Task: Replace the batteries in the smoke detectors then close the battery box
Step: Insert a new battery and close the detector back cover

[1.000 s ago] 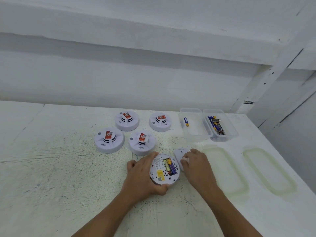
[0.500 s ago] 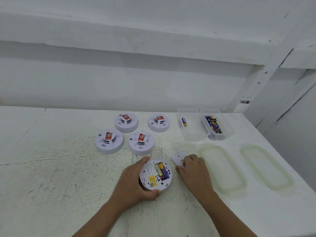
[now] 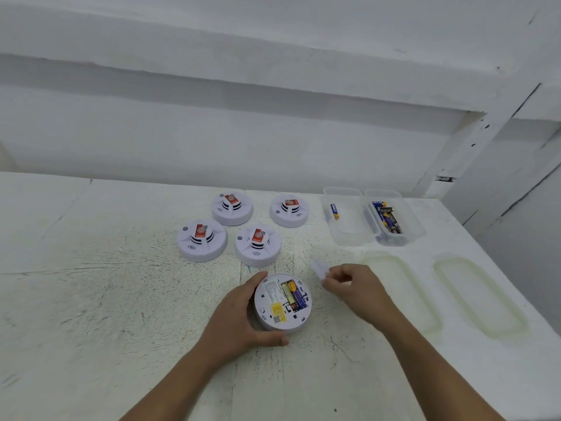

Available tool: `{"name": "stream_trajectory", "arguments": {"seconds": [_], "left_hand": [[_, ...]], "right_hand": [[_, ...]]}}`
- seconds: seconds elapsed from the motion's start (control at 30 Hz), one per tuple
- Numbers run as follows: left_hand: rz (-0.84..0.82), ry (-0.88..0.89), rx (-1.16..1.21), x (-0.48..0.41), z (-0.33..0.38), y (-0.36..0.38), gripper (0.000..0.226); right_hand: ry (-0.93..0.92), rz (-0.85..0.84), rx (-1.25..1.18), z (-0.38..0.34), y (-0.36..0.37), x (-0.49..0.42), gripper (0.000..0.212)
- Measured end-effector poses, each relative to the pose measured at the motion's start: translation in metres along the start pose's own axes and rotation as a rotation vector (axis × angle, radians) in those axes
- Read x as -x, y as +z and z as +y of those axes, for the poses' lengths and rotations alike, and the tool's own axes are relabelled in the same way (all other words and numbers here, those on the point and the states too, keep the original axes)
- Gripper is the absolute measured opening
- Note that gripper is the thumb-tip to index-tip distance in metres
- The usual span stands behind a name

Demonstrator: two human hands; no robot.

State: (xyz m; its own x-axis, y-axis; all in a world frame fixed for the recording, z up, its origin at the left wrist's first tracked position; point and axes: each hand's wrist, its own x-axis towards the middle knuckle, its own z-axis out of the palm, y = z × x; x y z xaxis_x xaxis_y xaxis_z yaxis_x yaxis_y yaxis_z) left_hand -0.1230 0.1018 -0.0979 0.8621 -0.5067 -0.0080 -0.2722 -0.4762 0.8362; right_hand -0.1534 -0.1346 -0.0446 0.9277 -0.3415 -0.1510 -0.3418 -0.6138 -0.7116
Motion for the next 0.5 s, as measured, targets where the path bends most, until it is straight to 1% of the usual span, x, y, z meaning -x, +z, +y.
{"name": "stream_trajectory", "arguments": {"seconds": [0.1, 0.2, 0.3, 0.4, 0.5], "left_hand": [[0.003, -0.008, 0.03, 0.003, -0.001, -0.002, 0.113], [0.008, -0.024, 0.048, 0.006, -0.001, -0.005, 0.111], [0.023, -0.032, 0.061, 0.007, -0.004, -0.005, 0.107], [0.046, -0.045, 0.067, 0.006, -0.006, -0.006, 0.104], [0.045, -0.054, 0.064, 0.005, -0.007, -0.006, 0.104]], "right_hand": [[-0.069, -0.107, -0.077, -0.012, -0.008, 0.001, 0.008], [-0.171, -0.255, -0.045, -0.023, -0.009, 0.001, 0.006], [-0.288, -0.371, 0.082, -0.033, -0.003, 0.006, 0.009], [-0.461, -0.422, 0.268, -0.042, 0.001, 0.008, 0.016], [-0.558, -0.465, 0.402, -0.047, 0.003, 0.008, 0.022]]}}
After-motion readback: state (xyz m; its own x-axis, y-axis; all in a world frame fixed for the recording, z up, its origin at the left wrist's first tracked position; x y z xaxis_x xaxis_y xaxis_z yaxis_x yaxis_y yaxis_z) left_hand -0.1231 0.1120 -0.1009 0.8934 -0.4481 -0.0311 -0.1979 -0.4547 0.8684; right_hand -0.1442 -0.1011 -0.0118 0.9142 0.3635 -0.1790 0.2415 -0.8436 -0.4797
